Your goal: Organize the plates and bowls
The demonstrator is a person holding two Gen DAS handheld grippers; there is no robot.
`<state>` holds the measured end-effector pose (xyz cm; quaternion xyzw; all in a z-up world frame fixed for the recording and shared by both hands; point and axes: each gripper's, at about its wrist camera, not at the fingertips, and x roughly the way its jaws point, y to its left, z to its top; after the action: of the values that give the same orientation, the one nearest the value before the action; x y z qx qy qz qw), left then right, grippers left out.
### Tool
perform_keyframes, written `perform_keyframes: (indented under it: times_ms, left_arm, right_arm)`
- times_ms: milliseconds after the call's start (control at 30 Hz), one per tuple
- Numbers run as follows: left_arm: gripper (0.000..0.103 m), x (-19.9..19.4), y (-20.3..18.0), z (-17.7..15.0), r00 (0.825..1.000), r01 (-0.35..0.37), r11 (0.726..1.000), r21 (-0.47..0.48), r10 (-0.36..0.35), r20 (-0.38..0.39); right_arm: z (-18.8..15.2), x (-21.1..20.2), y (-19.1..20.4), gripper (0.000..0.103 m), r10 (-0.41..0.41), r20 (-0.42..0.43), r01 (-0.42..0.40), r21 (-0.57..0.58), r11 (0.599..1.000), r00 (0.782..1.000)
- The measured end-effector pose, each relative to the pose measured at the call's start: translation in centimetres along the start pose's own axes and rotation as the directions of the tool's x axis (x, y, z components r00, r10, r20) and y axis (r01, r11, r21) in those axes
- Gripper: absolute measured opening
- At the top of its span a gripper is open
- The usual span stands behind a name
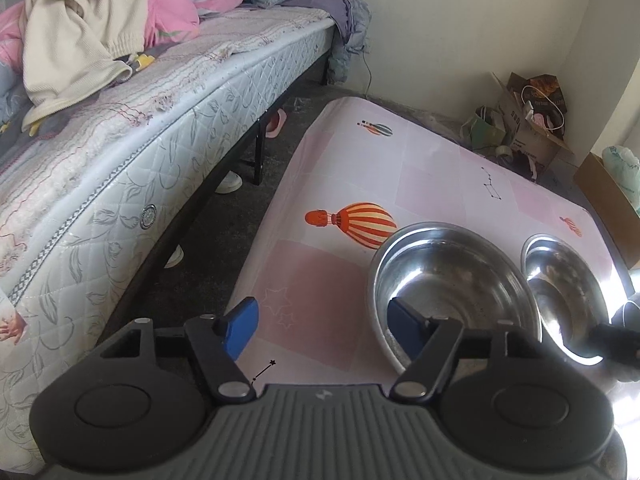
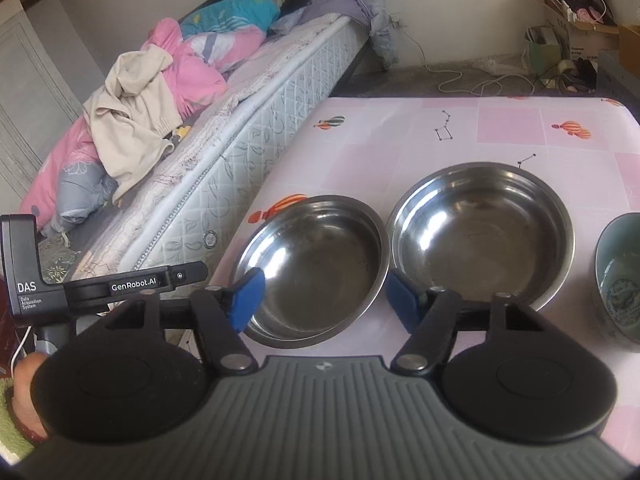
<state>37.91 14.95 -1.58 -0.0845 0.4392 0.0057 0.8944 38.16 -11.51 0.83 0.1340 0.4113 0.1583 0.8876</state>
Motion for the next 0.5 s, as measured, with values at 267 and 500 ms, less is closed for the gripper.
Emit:
perform_keyframes:
  times_ms: [267, 500]
  left_arm:
    - [0.055, 3.3, -0.5, 2.4, 0.996, 0.052, 0.998, -0.033, -0.055, -0.071]
    - [0.036, 5.4, -1.9, 3.7, 0.992, 0.06, 0.998, -0.013, -0.061, -0.109]
  right_arm:
    - [-1.0, 3.4, -2.1, 0.045, -0.038, -0.063, 0.043, 0.082, 0.996, 0.997]
    - [-0.9, 4.6, -3.2, 0.03, -0.028, -0.078, 0.037, 0.115, 0.993, 0.997]
